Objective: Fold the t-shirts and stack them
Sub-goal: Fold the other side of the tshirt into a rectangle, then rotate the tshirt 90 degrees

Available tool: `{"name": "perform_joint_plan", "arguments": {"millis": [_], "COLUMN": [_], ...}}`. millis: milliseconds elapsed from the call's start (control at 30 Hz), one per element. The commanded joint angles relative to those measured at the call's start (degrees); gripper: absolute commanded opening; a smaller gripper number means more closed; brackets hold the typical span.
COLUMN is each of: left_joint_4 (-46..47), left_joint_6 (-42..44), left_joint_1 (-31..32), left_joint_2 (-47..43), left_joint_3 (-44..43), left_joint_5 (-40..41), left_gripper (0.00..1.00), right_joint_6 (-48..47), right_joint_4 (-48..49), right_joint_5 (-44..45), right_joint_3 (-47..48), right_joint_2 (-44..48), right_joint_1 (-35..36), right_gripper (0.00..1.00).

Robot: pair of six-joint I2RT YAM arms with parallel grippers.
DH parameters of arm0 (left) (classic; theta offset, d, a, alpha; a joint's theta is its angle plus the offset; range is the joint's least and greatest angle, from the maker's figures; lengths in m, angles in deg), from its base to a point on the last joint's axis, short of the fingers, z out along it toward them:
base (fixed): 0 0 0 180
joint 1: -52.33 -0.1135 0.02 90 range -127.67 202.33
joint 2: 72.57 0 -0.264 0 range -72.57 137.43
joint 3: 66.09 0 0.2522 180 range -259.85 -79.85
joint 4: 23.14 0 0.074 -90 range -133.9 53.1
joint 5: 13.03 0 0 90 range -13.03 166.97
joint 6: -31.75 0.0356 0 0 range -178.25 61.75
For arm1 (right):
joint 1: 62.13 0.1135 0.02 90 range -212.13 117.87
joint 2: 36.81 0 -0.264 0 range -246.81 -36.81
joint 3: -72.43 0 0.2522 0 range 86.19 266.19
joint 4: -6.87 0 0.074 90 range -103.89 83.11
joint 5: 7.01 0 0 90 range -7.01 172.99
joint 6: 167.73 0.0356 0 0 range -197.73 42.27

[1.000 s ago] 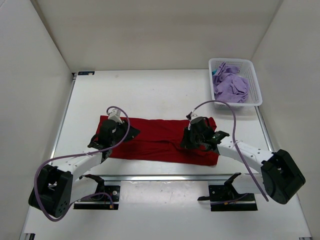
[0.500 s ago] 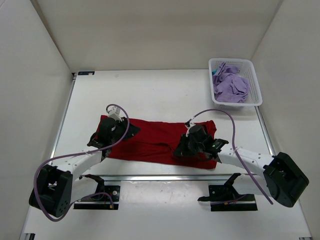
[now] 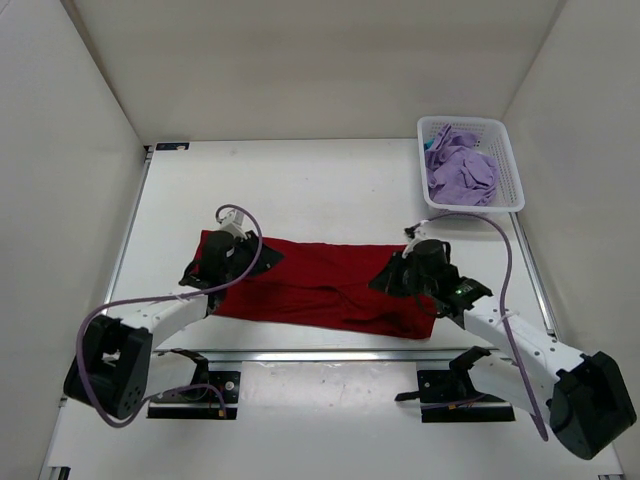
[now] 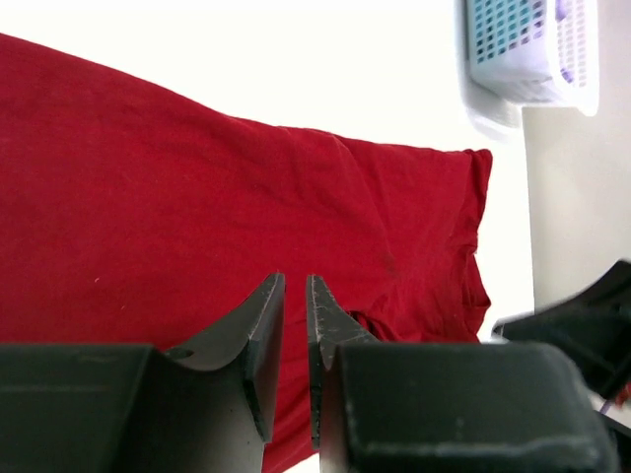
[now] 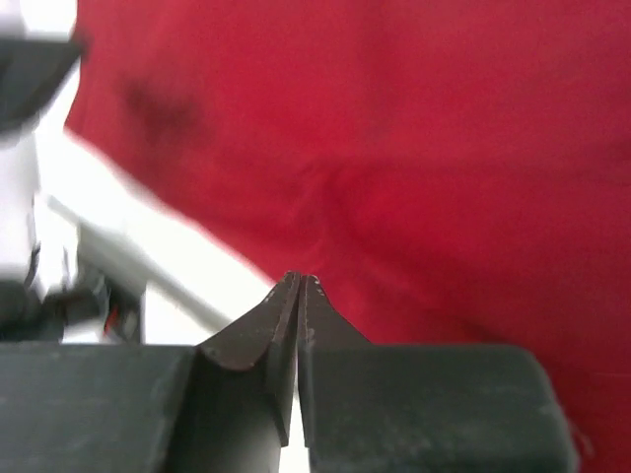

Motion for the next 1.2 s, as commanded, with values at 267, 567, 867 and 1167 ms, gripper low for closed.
{"name": "perform_joint_plan", "arguments": {"millis": [267,567,867,1167], "left_joint_4": [7.45,4.47,2.61,10.27], "left_joint_6": [-2.16,-1.45,-0.13,-5.22], "left_joint_1": [1.81,-0.03,1.46,-6.27], "left_joint_2": [11.90,6.99,5.47,14.35], "left_joint_3": [-3.32,-3.85,-3.77,-2.27], "left_joint_5": [-2.04,-2.92,-0.72,-4.85], "left_gripper": [0.24,0.25,0.26,0.25], "right_joint_6": [-4.62,-5.22,-7.52,-0.49], "right_joint_4": [-3.19,-8.91,-4.09,-2.49], "right_joint_5": [5.19,2.30,4.93,5.29], "right_joint_3": [-7.71,-2.79,-1.88,-11.92], "right_joint_2": [-1.93,-4.31,-6.06,1.66], "right_joint_1": [-0.96,8.83,3.10,4.08], "right_gripper": [0.00,0.00,0.00,0.00]}}
